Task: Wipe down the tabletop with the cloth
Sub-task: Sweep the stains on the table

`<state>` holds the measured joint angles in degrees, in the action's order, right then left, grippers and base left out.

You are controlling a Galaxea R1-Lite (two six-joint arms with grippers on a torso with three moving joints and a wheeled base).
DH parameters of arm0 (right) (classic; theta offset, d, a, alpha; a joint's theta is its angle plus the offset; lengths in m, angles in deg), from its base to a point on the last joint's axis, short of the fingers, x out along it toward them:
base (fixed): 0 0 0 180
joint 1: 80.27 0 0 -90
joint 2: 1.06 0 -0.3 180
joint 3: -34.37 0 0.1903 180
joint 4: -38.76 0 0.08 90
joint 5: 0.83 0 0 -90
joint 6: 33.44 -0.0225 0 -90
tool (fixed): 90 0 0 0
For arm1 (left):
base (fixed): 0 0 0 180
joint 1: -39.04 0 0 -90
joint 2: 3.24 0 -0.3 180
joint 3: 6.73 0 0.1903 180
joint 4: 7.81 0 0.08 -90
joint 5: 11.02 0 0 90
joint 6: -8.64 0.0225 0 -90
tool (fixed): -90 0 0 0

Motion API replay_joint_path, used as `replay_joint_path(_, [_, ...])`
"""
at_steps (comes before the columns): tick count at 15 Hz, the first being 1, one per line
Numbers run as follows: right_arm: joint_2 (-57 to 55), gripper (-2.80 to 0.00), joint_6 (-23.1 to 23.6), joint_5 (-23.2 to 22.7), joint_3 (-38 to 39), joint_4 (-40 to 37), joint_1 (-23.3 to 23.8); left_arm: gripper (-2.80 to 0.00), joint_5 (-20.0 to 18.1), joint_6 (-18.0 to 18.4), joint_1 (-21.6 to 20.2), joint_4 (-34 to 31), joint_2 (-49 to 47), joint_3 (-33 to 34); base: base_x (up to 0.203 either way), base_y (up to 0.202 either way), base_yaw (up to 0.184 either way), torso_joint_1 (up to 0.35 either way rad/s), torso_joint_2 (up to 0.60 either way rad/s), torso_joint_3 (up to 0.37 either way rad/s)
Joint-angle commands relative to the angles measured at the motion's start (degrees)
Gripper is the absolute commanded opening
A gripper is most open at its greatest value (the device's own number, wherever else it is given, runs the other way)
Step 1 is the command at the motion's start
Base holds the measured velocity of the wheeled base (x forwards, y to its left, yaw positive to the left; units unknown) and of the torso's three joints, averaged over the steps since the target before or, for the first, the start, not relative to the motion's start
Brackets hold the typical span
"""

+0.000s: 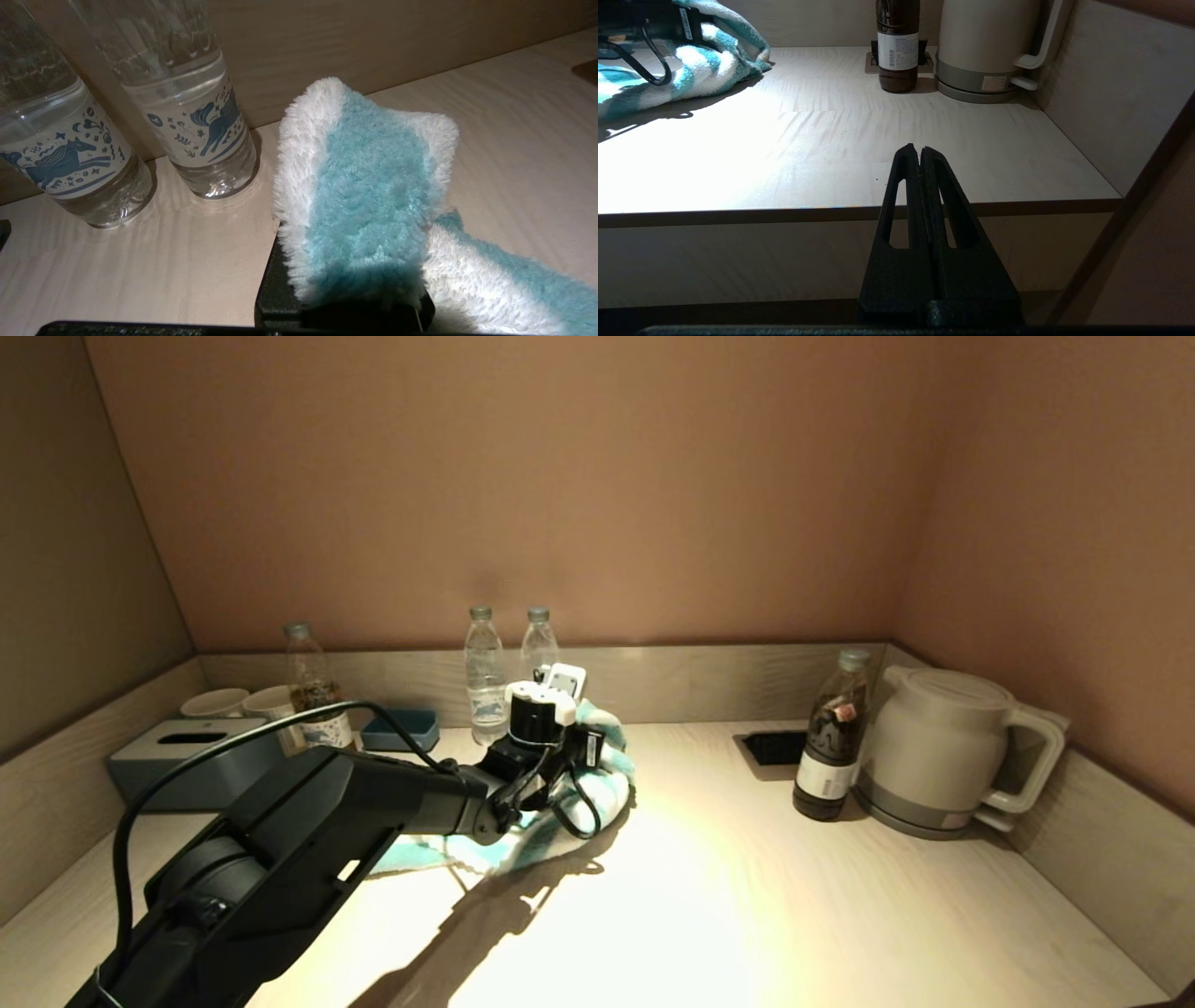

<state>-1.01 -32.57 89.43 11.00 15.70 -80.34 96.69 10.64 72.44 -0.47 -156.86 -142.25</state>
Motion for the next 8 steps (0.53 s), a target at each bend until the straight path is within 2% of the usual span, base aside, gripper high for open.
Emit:
replay_joint_path(1, [0.0, -2.8, 0.0, 0.0, 0.0, 0.0, 0.0, -2.8, 0.2, 0.5, -1.2, 0.2, -1.8, 0.0, 0.0, 0.0, 0.0, 0.0, 0.0, 0.0])
replay_joint_path(6, [0.0, -2.8, 0.0, 0.0, 0.0, 0.0, 0.0, -2.8, 1.2, 1.2, -1.2, 0.1, -3.3, 0.2, 0.0, 0.0, 0.0, 0.0, 0.0, 0.0])
replay_joint_path(8, [0.0, -2.8, 0.0, 0.0, 0.0, 0.0, 0.0, -2.8, 2.9, 1.2, -1.2, -0.1, -3.3, 0.3, 0.0, 0.0, 0.0, 0.0, 0.0, 0.0])
